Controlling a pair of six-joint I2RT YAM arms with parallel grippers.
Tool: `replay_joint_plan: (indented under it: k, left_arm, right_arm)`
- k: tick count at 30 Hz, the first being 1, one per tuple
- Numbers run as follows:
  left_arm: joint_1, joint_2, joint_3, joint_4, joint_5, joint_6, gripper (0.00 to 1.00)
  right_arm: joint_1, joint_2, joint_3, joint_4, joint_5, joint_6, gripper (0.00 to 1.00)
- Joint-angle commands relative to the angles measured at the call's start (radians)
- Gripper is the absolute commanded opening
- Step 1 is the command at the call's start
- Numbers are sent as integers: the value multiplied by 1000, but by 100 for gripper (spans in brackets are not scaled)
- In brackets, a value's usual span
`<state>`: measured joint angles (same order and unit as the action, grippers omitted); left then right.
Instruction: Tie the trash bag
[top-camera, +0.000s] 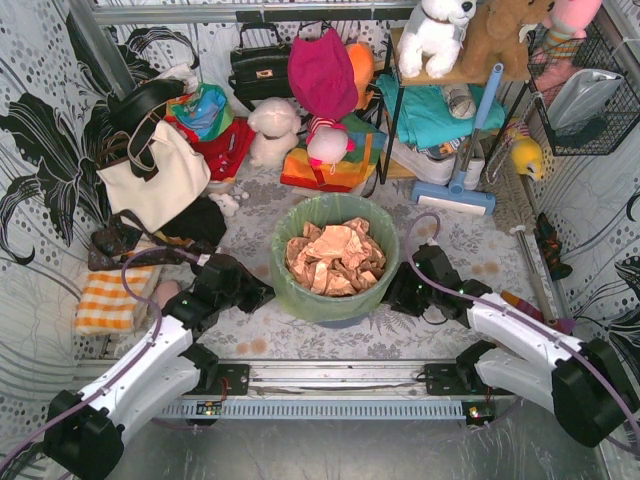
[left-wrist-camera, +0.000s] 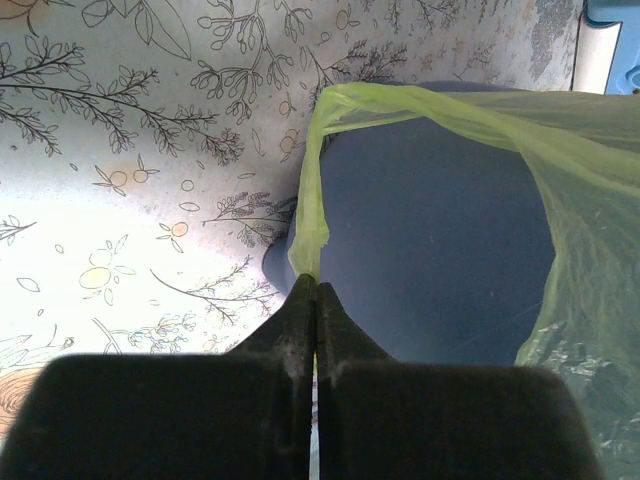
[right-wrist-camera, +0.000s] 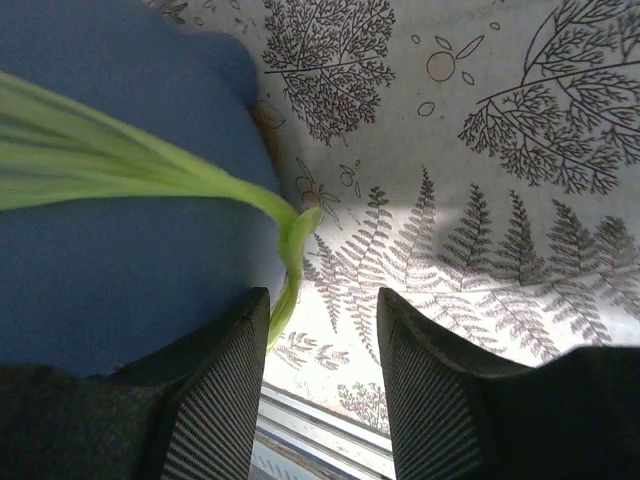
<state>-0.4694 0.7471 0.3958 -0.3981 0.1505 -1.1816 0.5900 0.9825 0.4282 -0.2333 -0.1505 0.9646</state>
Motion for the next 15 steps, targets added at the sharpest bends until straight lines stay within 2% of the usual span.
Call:
replay_joint_plan:
  k: [1, 11, 12, 15]
  left_arm:
    - [3, -8, 7, 32, 9, 26, 0]
    - [4, -20, 9, 15, 0, 27, 0]
    - [3, -21, 10, 11, 0, 27, 0]
    - [3, -28, 20, -19, -5, 32, 0]
  right_arm:
    - [1, 53, -35, 177, -42, 39, 46]
    - [2, 126, -81, 242, 30, 42, 35]
    - [2, 124, -83, 246, 29, 46, 32]
    - [0, 94, -82, 240, 30, 54, 16]
